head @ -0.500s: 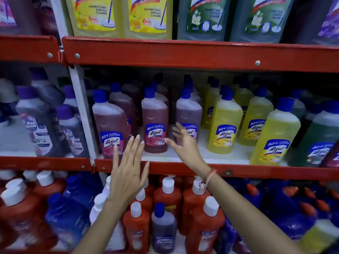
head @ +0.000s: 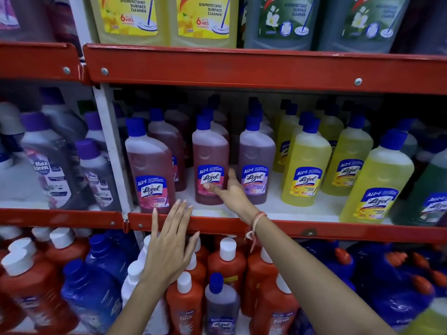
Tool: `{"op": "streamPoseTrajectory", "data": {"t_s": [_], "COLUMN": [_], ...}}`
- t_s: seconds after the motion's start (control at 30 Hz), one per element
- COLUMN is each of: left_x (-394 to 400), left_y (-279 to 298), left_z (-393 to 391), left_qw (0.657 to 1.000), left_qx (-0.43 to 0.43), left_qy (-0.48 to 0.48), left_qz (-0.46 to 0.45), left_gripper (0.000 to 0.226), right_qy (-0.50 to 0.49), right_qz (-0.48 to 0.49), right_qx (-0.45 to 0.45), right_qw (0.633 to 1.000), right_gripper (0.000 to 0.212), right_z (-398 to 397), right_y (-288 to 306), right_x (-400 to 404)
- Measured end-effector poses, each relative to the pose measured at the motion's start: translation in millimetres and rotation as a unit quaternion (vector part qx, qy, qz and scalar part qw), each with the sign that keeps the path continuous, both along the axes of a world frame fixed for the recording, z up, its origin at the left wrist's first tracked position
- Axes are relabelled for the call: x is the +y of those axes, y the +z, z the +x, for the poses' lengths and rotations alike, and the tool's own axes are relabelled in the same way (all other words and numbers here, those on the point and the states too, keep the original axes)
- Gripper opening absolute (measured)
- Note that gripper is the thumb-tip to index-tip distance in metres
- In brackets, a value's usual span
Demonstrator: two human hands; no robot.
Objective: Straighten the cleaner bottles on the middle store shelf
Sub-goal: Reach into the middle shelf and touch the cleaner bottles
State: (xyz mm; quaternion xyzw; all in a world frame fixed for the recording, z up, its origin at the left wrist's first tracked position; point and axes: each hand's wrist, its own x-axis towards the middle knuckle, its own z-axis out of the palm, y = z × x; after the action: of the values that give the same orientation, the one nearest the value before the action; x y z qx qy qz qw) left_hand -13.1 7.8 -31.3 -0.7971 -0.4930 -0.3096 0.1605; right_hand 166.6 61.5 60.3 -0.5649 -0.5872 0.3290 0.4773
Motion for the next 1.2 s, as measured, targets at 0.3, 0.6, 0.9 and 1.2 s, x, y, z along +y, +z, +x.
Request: {"op": "streamPoseTrajectory", "data": {"t_s": [0.3,0.6,0.9,1.2], "left_x": [1.2,0.9,1.8,2.1], "left_y": [-1.7,-3.3,-3.4,-5.9], "left_z": [-3.4,-1.7,-2.9,-0.8], "left_qw": [1.0,1.0,1.0,1.0], "left_qx": [0.011,-0.002,-0.005,-0.01], "left_qy": [-0.013,-0.009,-0.011,-0.007], "left_qz": [-0.003,-0.013,-0.02,-0.02], "left_gripper": [0.066,0.065,0.065,0.066], "right_qy": [0.022,0.035,0.016,-0.235], "right_qz": [0.003,0.016,0.042,0.19], "right_qx": [-0.027,-0.045,-0.009,-0.085], "right_qw": [0.999,0.998,0.999,0.949], "right_gripper": [0.07,0.068,0.066,0.067], "right_z": [5.8,9.9,14.9,70.6], "right_y": [1.4,-0.9,-3.3,-0.4], "right_x": [-22.0,-45.4,-54.0,-58.2]}}
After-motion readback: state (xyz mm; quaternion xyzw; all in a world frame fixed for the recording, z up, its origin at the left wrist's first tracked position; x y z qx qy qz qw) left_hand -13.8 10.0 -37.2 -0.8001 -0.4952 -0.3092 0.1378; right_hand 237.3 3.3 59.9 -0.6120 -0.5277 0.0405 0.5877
